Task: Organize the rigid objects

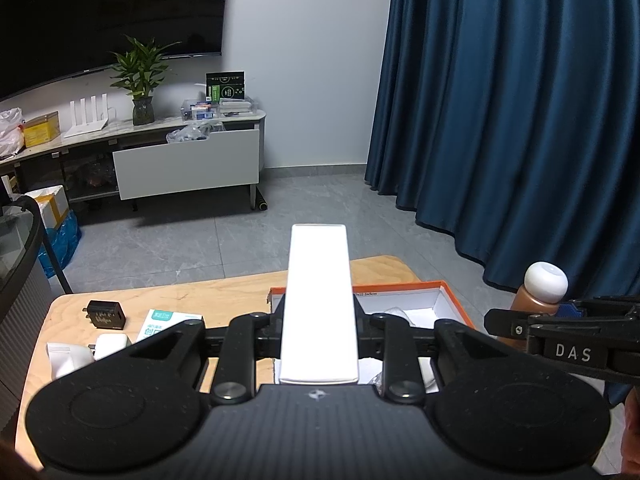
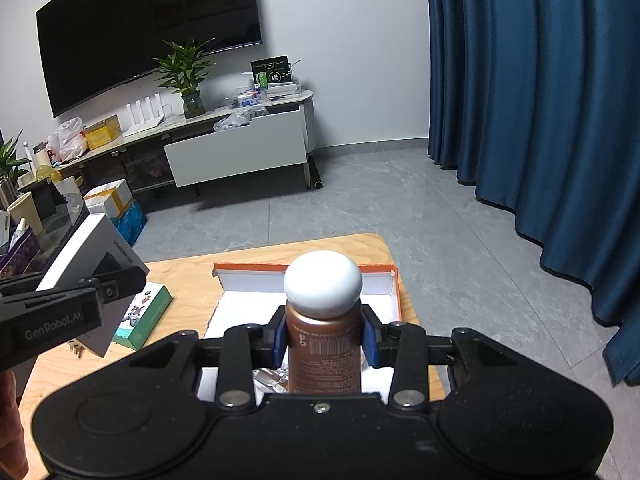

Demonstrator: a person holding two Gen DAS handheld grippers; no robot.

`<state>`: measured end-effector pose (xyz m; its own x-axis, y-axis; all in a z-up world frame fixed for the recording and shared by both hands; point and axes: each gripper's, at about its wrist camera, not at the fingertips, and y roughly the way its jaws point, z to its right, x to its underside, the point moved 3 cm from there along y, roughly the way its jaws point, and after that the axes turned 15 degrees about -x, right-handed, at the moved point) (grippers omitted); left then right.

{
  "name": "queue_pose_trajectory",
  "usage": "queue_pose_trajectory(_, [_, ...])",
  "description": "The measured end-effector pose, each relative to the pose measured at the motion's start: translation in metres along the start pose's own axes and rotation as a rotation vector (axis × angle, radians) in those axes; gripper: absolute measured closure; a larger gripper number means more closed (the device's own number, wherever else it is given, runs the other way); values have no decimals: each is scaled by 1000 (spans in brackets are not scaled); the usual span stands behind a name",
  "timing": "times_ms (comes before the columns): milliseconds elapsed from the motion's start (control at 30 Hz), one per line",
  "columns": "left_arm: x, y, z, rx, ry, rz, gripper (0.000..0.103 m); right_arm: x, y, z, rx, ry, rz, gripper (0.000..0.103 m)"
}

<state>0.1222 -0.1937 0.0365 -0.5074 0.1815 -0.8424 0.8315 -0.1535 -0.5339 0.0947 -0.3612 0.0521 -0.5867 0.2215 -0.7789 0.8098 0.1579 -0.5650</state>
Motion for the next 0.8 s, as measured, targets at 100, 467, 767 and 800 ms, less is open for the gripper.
queue_pose_trajectory(100, [0,0,0,0,-1,0,76,0,0,0,-1,0,-3,58])
queue_pose_trajectory(467, [0,-1,1,2,-2,-3,76,0,0,-3,-1,-3,-8,58])
queue_pose_trajectory(767, [1,0,0,1,-1,-9,76,-1,1,-2,0,1,-10,58])
queue_pose_trajectory(800, [1,0,0,2,-1,-10,76,-1,1,-1,1,0,-10,58])
